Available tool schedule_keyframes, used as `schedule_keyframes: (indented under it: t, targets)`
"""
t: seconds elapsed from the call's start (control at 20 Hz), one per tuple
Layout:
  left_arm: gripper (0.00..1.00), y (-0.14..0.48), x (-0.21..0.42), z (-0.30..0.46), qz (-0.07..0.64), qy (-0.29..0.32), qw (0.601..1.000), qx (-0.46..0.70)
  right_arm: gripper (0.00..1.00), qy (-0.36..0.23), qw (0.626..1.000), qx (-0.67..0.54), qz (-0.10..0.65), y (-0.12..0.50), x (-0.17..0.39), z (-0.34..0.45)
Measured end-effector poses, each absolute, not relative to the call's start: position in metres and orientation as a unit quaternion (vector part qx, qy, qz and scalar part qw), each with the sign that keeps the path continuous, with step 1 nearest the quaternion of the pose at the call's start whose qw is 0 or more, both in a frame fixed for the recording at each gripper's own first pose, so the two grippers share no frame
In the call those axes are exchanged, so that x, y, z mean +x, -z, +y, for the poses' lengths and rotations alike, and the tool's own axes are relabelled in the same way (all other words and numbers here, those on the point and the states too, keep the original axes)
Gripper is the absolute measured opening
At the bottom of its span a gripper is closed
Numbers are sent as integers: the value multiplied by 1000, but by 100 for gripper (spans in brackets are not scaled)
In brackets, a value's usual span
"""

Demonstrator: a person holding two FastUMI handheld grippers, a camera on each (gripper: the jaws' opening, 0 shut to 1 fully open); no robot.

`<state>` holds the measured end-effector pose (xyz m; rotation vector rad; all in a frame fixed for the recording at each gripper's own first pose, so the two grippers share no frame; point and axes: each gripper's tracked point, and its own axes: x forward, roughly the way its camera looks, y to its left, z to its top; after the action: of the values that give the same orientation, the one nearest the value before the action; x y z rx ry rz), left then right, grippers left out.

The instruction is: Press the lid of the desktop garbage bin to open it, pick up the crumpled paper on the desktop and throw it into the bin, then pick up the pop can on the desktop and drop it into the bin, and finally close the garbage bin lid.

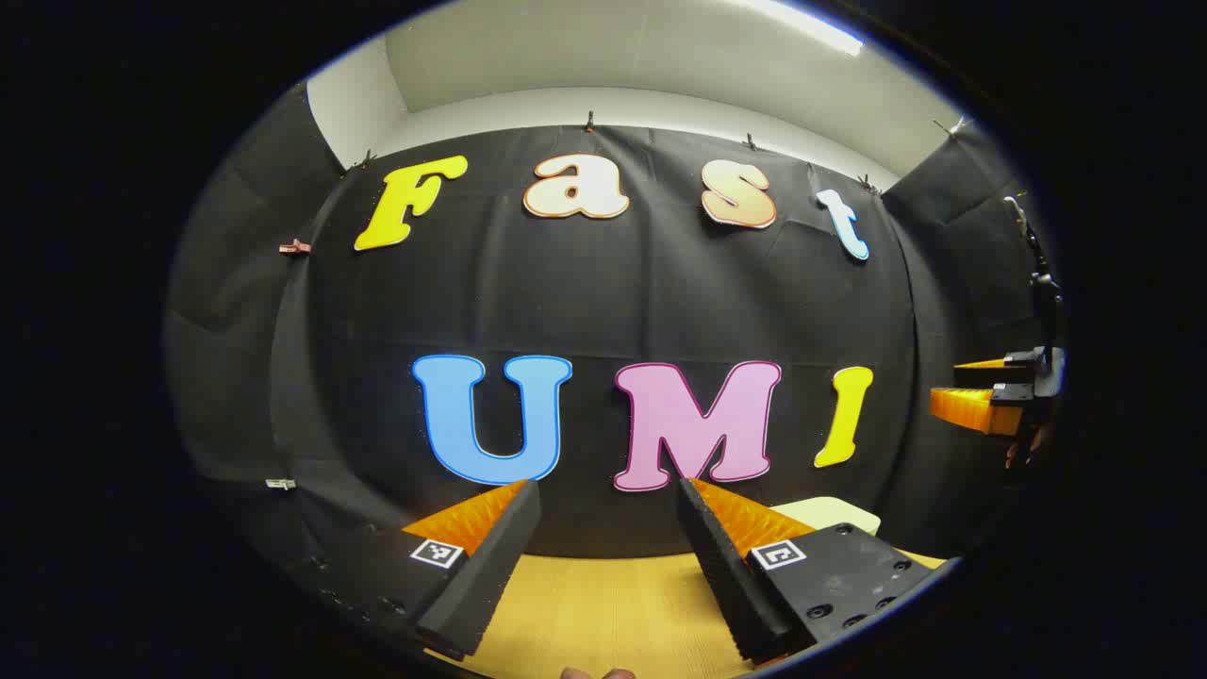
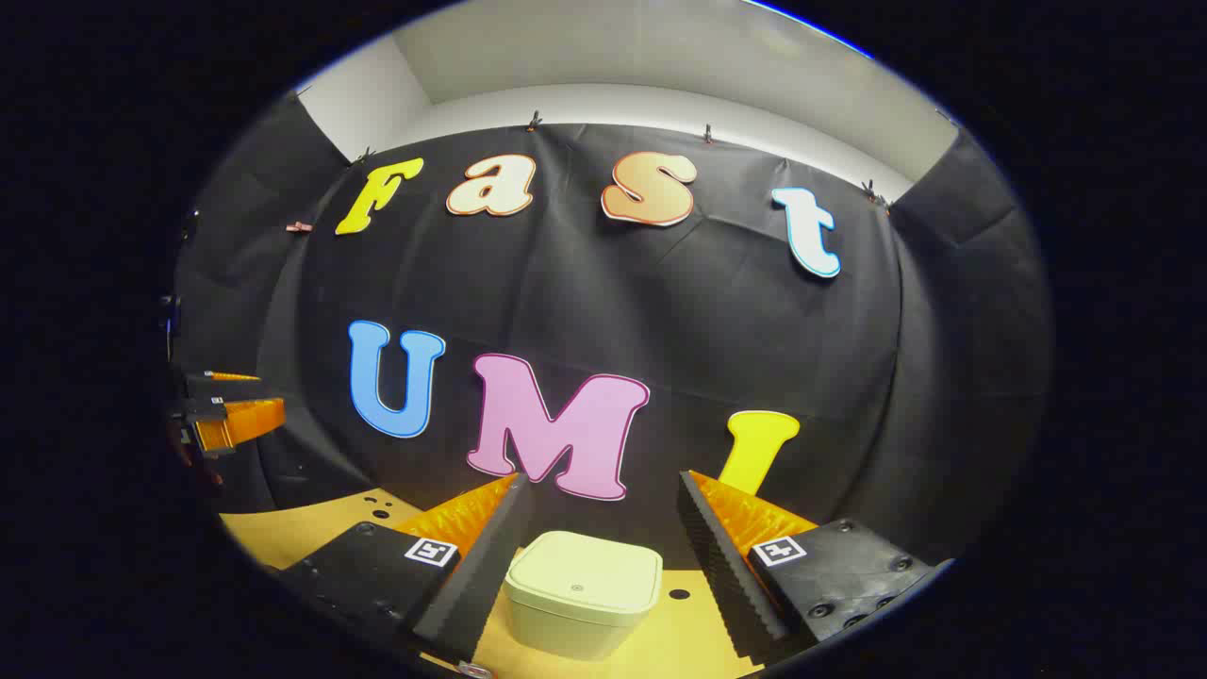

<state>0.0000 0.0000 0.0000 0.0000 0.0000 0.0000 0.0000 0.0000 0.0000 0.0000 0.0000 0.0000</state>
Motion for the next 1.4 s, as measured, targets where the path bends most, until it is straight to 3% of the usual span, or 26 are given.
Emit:
schedule_keyframes:
  t: [0.95, 1.1, 1.2, 1.25, 1.35, 1.4]
  targets:
    - [95, 15, 19, -4, 19, -4, 1000, 1, 96, -27, 999, -12, 15, 17, 21, 4]
    - [95, 15, 21, -4, 18, -7, 1000, 1, 78, -23, 999, -11, 28, 24, 25, 1]
    - [95, 17, 22, -5, 19, -7, 1000, 2, 60, -43, 998, 0, 40, 30, 26, 9]
    - [95, 19, 23, -5, 21, -8, 1000, 3, 36, -46, 998, 9, 46, 32, 28, 9]
    - [95, 20, 25, -7, 21, -8, 1000, 4, 17, -58, 997, 30, 49, 34, 33, 13]
    - [95, 19, 26, -7, 20, -7, 1000, 4, 18, -57, 996, 39, 61, 43, 44, 13]
